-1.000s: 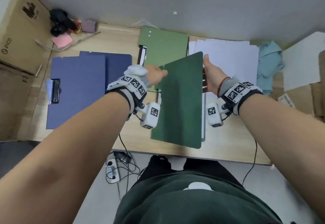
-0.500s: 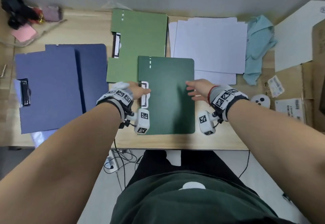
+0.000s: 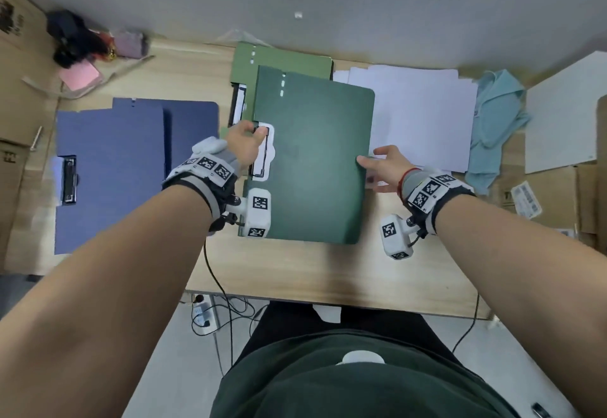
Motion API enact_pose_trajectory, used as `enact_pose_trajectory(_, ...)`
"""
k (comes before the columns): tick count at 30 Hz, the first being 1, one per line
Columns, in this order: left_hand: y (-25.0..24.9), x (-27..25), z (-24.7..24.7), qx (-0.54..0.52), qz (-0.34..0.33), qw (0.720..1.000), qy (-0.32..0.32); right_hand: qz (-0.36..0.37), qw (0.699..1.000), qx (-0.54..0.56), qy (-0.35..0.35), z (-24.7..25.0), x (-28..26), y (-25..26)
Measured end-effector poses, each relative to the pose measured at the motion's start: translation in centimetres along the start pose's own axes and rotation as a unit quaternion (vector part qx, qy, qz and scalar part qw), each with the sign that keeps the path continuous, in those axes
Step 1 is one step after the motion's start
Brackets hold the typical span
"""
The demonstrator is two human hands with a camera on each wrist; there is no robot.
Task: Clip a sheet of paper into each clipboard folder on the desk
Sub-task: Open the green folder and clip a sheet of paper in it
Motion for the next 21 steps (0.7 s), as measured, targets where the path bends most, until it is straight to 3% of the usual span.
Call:
enact_pose_trajectory(3,-1.4,2.3,2.5,-0.028,-0.003,0.999,-0.038,0.007,0.994,0.059,0.092,-1.7,0.0,2.0)
enact_pose_trajectory(5,-1.3,4.1,3.6,-0.058,0.013,0.997,-0.04,0.041,0.992,0.057,0.102,-2.9,0.2,3.7)
enact_pose_trajectory(7,-1.3,5.0,4.2,-0.041,0.03,0.999,-0.015,0.061,0.992,0.066,0.084,-3.7,0.8,5.0)
enact_pose_trajectory(11,0.7,6.9,4.7,0.109,0.047,0.993,0.02,0.055,0.993,0.088,0.053,-5.4,2.8,7.2)
enact_pose_trajectory(15,4.0,8.0,4.2,0.268,0.086,0.957,0.063,0.019,0.995,0.095,0.016,-6.6,5.1,8.1)
enact_pose_trajectory(19,5.2,8.2,2.9,0.336,0.101,0.933,0.076,0.002,0.998,0.064,-0.015,-7.4,6.7,8.9)
enact_pose_trajectory(21,5.3,8.5,2.4,0.363,0.101,0.924,0.071,0.006,0.999,-0.003,-0.034,-7.9,7.3,9.4)
Point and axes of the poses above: each hand's wrist, its own x-axis towards the middle knuckle, its own z-axis out of the back of the hand, y = z × x, the point moved 4 cm from there along x, towards the middle knuckle, and after that the axes turned 2 degrees about x, right-handed, at the moved point
